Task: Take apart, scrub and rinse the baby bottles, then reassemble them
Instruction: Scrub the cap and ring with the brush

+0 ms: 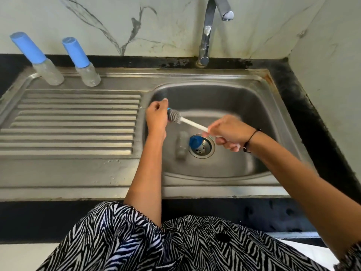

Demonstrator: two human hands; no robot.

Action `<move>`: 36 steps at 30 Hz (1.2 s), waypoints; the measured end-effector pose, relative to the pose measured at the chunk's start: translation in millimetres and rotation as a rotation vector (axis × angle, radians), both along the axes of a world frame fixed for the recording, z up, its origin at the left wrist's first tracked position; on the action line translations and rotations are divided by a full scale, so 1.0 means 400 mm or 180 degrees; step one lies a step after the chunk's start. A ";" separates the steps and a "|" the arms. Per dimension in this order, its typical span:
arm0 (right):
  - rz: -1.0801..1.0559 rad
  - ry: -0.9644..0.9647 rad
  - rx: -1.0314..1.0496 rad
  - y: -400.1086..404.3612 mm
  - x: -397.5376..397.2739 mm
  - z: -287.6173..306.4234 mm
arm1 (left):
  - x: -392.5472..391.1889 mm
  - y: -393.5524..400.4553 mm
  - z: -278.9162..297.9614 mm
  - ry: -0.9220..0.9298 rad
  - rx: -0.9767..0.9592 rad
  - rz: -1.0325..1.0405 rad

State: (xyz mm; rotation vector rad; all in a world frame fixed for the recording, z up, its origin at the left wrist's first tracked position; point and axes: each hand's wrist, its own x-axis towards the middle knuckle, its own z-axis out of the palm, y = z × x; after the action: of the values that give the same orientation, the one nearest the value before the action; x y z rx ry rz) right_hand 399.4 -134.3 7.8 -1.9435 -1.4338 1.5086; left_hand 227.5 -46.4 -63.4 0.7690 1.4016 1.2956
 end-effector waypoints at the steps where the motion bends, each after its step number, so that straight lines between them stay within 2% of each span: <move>1: 0.0014 -0.0209 0.0035 0.003 0.016 -0.014 | -0.009 0.002 -0.008 0.0178 -0.0270 -0.0095; 4: -0.0247 -0.0509 0.0037 0.019 0.060 -0.059 | -0.010 -0.001 -0.012 0.0252 -0.0917 -0.0583; 8: -0.0346 -0.0723 0.0045 0.034 0.077 -0.107 | 0.042 -0.044 -0.051 0.0515 -0.1381 -0.1499; 11: -0.0371 -0.0742 -0.0086 0.045 0.088 -0.144 | 0.082 -0.069 -0.106 0.1192 -0.1498 -0.2286; 16: -0.0469 -0.0571 -0.0281 0.063 0.112 -0.191 | 0.149 -0.061 -0.175 0.3083 -0.1157 -0.3593; 19: -0.0490 -0.0539 -0.0386 0.072 0.124 -0.216 | 0.186 -0.053 -0.210 0.3508 -0.1120 -0.4148; 26: -0.0290 -0.0808 -0.0713 0.095 0.145 -0.264 | 0.237 -0.063 -0.272 0.3915 -0.0797 -0.4816; 30: -0.0322 -0.0865 -0.0695 0.108 0.156 -0.278 | 0.242 -0.062 -0.297 0.4076 -0.0665 -0.4769; 36: -0.0520 -0.0828 -0.0572 0.121 0.169 -0.277 | 0.249 -0.053 -0.300 0.4456 -0.0151 -0.4768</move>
State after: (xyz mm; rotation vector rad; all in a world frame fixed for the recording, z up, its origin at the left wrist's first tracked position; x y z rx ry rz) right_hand 466.9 -86.0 -103.0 -2.3762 -1.2317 1.3939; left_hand 327.1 -67.4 -183.3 2.2502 1.1167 -0.6484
